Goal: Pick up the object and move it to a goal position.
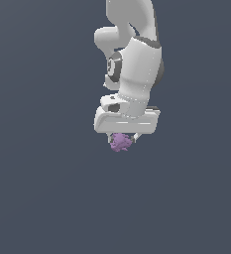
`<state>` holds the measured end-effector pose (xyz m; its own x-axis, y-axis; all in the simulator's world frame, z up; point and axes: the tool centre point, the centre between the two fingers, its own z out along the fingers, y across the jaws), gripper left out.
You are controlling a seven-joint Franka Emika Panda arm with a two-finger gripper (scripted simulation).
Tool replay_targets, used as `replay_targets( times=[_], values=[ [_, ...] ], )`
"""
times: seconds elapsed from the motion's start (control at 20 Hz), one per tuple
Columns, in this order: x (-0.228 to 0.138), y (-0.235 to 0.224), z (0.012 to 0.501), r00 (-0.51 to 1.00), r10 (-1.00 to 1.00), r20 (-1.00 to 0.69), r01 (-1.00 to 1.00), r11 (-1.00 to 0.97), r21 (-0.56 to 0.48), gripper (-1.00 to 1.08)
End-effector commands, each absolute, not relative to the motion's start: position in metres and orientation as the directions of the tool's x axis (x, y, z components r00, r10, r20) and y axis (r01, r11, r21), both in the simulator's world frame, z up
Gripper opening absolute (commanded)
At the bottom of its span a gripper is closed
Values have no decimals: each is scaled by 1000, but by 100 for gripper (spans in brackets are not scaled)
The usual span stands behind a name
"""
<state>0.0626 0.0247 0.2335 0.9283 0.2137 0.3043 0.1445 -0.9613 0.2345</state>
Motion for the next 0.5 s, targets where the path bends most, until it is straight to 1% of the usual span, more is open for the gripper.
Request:
replay_targets(
  times=[0.0, 0.45],
  values=[
    [66, 31, 251, 923, 194, 331, 112, -962, 249, -100],
    [75, 55, 311, 896, 130, 425, -1, -955, 296, -100]
  ],
)
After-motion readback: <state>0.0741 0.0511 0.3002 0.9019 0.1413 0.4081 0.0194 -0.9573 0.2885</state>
